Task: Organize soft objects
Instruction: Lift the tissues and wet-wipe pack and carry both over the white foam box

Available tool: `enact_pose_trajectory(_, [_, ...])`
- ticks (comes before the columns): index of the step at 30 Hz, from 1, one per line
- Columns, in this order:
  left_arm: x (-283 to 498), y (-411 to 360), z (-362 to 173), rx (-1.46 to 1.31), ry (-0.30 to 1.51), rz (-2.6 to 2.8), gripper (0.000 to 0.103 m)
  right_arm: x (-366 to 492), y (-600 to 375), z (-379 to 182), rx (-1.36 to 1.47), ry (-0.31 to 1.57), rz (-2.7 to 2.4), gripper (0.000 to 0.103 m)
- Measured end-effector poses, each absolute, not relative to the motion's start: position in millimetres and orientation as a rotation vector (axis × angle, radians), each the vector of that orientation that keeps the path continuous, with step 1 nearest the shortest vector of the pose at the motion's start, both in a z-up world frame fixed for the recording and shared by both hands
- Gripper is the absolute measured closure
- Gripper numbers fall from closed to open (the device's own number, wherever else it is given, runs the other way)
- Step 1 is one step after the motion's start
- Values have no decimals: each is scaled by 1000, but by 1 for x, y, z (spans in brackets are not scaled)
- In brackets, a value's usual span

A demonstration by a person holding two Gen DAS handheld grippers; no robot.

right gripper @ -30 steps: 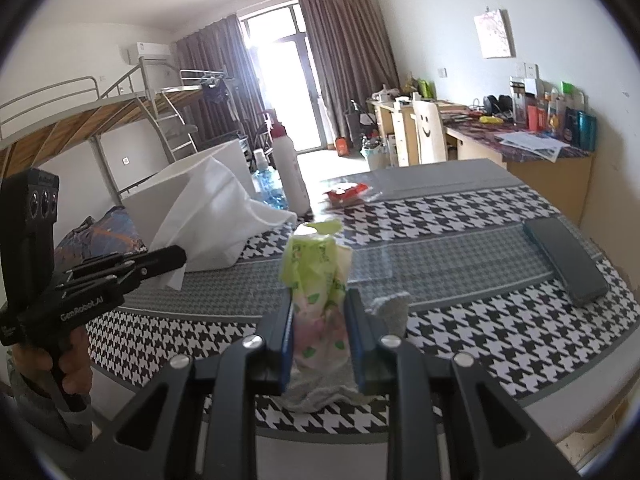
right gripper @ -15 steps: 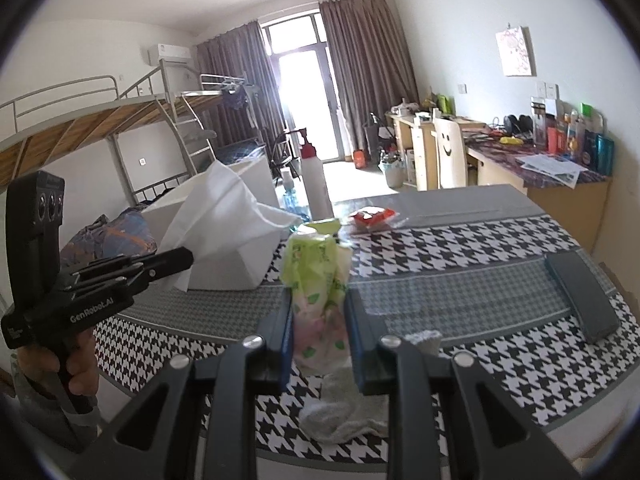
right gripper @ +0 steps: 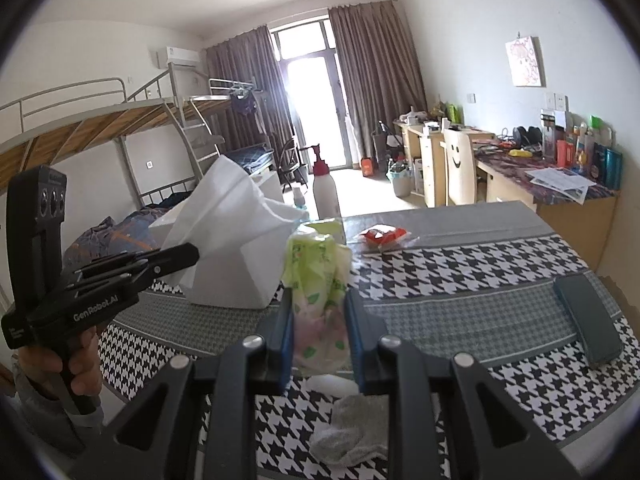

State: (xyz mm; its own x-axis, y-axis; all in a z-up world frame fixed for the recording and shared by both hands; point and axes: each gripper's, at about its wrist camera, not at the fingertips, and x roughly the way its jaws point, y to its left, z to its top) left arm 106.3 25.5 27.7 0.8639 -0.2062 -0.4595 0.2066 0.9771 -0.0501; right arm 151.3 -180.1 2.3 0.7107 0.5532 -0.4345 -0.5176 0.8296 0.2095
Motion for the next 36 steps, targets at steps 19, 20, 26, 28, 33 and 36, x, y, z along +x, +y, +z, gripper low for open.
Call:
enact_pose_trajectory(19, [133,29,49,-2,452,-186,97,173,-165,27,65,472,607,75])
enact_pose_trajectory(20, [134,30,50,-2,450,-183,97,173,-164,29,63,469,607,75])
enact_pose_trajectory(26, [140,32,57,0,437,-172,97,179,-159,36,60,458,606,75])
enact_pose_trajectory(28, [141,33,58,2,432,-167,97,182,-156,38,55,459,609,75])
enact_pose_trajectory(33, [145,36,63,10,416,-144,97,188,-148,42,54,462,614,75])
enact_pose_trajectory(36, [149,40,67,10,405,-126,97,190,-143,47,50,451,616,75])
